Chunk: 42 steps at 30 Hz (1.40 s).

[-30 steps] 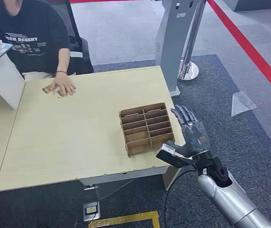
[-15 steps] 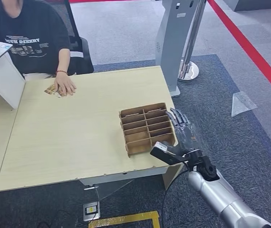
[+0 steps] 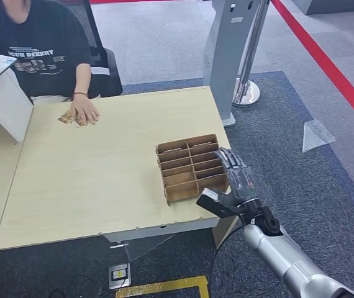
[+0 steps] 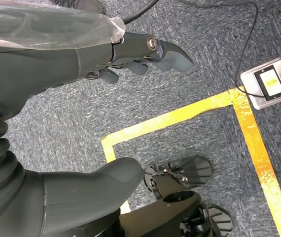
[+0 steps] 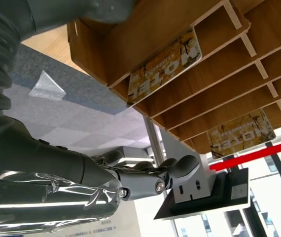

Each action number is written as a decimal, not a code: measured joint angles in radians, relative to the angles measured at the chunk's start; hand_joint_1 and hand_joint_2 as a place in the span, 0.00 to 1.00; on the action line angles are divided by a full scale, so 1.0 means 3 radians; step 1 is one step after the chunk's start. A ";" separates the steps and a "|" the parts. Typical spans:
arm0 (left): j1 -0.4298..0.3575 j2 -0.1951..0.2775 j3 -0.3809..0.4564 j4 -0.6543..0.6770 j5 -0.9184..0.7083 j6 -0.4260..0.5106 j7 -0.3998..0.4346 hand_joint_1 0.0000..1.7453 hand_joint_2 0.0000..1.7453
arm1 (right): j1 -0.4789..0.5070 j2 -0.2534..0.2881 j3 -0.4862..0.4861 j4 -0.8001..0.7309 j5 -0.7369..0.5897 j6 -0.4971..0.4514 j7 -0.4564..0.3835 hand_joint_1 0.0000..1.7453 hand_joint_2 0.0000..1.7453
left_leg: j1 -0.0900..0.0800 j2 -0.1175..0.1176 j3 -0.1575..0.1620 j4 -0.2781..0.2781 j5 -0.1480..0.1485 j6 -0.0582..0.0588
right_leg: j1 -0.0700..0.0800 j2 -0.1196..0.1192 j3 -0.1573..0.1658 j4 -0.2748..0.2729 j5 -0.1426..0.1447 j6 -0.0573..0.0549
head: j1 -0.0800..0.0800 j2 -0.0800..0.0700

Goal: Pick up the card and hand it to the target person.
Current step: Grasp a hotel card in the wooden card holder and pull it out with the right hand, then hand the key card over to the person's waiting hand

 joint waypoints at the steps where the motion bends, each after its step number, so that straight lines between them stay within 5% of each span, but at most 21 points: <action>1: 0.0000 0.0000 0.0000 0.0000 -0.0001 0.0000 0.0000 0.00 1.00 | -0.0003 0.0003 0.0002 0.0017 -0.0003 -0.0010 -0.0003 0.65 1.00 | 0.0000 0.0000 0.0000 0.0000 0.0000 0.0000 | 0.0000 0.0000 0.0000 0.0000 0.0000 0.0000 | 0.0000 0.0000; 4: 0.0000 0.0000 0.0000 0.0000 -0.0003 -0.0001 0.0000 0.00 1.00 | -0.0011 0.0010 0.0007 0.0055 -0.0018 -0.0036 -0.0002 0.89 1.00 | 0.0000 0.0000 0.0000 0.0000 0.0000 0.0000 | 0.0000 0.0000 0.0000 0.0000 0.0000 0.0000 | 0.0000 0.0000; 9: 0.0000 0.0000 0.0000 0.0000 -0.0005 -0.0008 0.0000 0.00 1.00 | -0.0029 0.0017 0.0019 0.0099 -0.0034 -0.0048 0.0003 1.00 1.00 | 0.0000 0.0000 0.0000 0.0000 0.0000 0.0000 | 0.0000 0.0000 0.0000 0.0000 0.0000 0.0000 | 0.0000 0.0000; 24: -0.0004 -0.0007 -0.0003 0.0000 -0.0062 -0.0072 0.0018 0.00 1.00 | -0.0179 0.0038 0.0073 0.0165 0.0071 -0.0003 0.0003 1.00 1.00 | 0.0000 0.0000 0.0000 0.0000 0.0000 0.0000 | 0.0000 0.0000 0.0000 0.0001 0.0000 0.0000 | 0.0000 0.0000; 42: -0.0031 -0.0031 -0.0068 0.0000 -0.0135 -0.0143 0.0058 0.00 1.00 | -0.0493 0.0003 0.0178 -0.0284 0.0448 0.0471 0.0281 1.00 1.00 | 0.0000 0.0001 0.0002 0.0002 0.0003 -0.0002 | 0.0000 0.0002 0.0000 0.0002 0.0001 -0.0001 | 0.0000 0.0000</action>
